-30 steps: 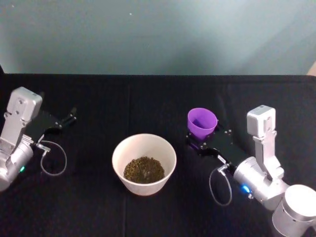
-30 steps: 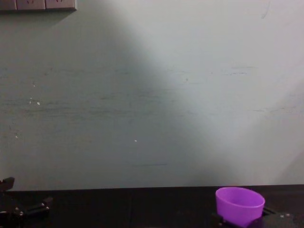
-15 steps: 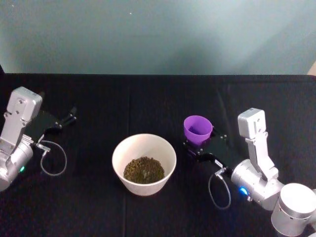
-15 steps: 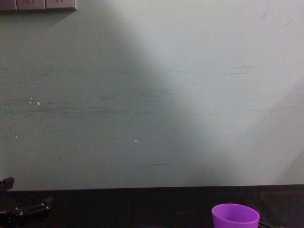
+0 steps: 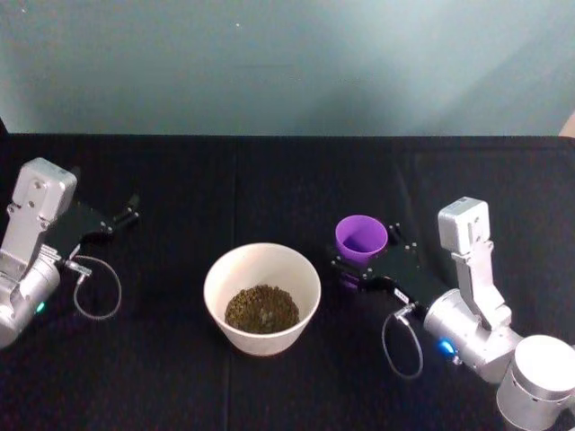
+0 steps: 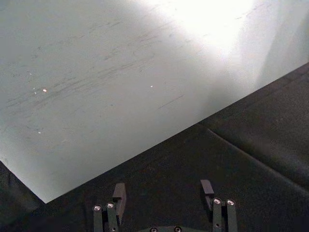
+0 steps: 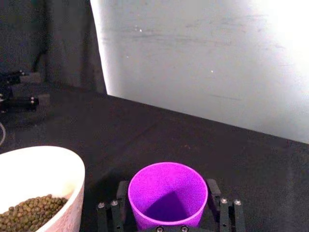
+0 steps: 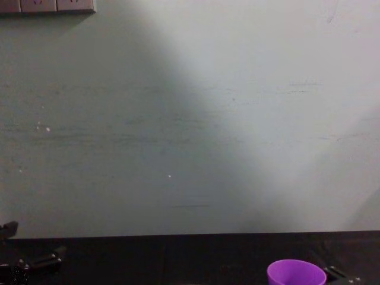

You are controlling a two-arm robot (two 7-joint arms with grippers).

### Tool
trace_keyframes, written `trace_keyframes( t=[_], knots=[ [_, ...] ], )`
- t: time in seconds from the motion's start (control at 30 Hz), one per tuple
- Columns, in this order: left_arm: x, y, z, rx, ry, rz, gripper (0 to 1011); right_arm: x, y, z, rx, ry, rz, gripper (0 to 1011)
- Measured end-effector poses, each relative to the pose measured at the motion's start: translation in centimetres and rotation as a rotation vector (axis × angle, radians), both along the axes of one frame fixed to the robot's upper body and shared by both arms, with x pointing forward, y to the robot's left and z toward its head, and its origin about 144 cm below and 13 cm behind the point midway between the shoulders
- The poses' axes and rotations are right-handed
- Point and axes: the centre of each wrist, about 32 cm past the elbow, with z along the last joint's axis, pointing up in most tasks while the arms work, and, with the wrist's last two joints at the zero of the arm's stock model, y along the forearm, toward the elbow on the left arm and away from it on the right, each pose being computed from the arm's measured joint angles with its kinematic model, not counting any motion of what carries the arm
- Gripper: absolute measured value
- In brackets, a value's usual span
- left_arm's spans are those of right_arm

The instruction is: Pick up the cup and pour the mung beans from the cup into the bowl.

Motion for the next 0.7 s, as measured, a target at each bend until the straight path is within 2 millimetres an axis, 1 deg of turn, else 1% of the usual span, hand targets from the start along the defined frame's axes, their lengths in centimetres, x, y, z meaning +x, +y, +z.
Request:
trace_keyframes(
  t=[0.13, 0.33, 0.5, 0.57, 0.7],
  knots=[
    [0.0, 0.0, 0.0, 0.000, 0.000, 0.000, 1000, -0.1, -0.1, 0.4, 0.009, -0.014, -0.005, 1002],
    [0.0, 0.0, 0.0, 0.000, 0.000, 0.000, 1000, -0.5, -0.3, 1.6, 0.030, -0.056, -0.013, 1003],
    [0.0, 0.0, 0.0, 0.000, 0.000, 0.000, 1000, -0.7, -0.4, 2.3, 0.047, -0.079, -0.028, 1002],
    [0.0, 0.0, 0.0, 0.000, 0.000, 0.000, 1000, -0.7, -0.5, 2.4, 0.049, -0.087, -0.043, 1003],
    [0.0, 0.0, 0.0, 0.000, 0.000, 0.000, 1000, -1.0, -0.8, 2.7, 0.046, -0.114, -0.125, 1003]
  ],
)
